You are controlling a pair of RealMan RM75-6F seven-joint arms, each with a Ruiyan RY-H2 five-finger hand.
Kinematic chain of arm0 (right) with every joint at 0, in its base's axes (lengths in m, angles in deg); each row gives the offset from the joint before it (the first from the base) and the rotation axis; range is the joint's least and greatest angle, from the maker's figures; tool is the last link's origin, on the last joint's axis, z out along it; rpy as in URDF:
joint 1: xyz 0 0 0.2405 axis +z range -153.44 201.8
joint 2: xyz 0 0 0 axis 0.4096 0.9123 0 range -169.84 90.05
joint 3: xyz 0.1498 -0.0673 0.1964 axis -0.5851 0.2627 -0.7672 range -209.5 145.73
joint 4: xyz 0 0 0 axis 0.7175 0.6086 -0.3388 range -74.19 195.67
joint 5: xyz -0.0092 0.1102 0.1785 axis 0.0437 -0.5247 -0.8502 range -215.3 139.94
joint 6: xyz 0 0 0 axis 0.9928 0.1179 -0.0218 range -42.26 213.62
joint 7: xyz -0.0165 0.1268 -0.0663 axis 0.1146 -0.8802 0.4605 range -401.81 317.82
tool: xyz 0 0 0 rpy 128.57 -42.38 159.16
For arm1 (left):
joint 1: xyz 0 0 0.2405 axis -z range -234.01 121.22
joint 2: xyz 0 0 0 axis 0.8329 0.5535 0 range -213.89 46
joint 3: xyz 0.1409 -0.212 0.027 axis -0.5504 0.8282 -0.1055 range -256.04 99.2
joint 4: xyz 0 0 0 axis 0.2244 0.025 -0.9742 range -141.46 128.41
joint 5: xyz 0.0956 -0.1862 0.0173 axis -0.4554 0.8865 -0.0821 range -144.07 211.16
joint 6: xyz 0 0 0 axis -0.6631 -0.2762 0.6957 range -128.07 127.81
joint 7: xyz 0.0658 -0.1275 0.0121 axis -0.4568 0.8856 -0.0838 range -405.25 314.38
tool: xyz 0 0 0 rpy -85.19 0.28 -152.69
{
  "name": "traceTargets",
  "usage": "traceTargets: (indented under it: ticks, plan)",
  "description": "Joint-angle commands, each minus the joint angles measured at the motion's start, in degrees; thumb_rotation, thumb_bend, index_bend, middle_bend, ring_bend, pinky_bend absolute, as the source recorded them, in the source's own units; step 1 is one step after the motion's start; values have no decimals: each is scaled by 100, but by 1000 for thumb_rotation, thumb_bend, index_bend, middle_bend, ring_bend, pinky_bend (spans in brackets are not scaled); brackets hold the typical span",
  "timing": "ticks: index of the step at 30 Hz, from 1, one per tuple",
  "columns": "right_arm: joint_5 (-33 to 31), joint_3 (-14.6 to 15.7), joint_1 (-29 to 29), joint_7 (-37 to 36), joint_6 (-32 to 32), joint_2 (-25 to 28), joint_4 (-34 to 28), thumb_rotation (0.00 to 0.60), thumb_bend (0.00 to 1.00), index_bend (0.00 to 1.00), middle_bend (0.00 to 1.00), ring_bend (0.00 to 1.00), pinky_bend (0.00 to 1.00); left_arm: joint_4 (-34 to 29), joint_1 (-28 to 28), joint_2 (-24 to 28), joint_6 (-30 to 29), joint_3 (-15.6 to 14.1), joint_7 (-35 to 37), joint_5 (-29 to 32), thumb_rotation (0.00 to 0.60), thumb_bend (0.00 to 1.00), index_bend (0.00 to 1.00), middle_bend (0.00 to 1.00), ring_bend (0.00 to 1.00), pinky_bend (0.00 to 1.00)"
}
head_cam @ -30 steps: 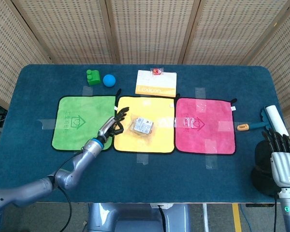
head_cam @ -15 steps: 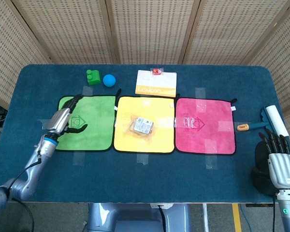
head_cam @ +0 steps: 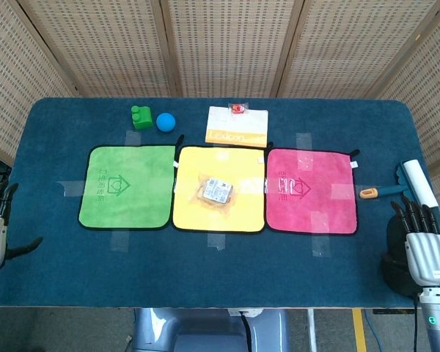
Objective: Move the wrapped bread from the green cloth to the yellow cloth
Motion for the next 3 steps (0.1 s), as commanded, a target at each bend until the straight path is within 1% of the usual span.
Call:
traceTargets:
  ticks: [1,3]
  plan:
    - [18,10,-6,10,12,4,-12,600,0,3,0,0,0,-54,-137,96,-35,-111,146,-142,600,0,0,0,0,0]
    - [36,16,-11,19,29,8,-20,600,0,3,0,0,0,-22,-148,109,24,-115,226,-158,600,0,0,0,0,0]
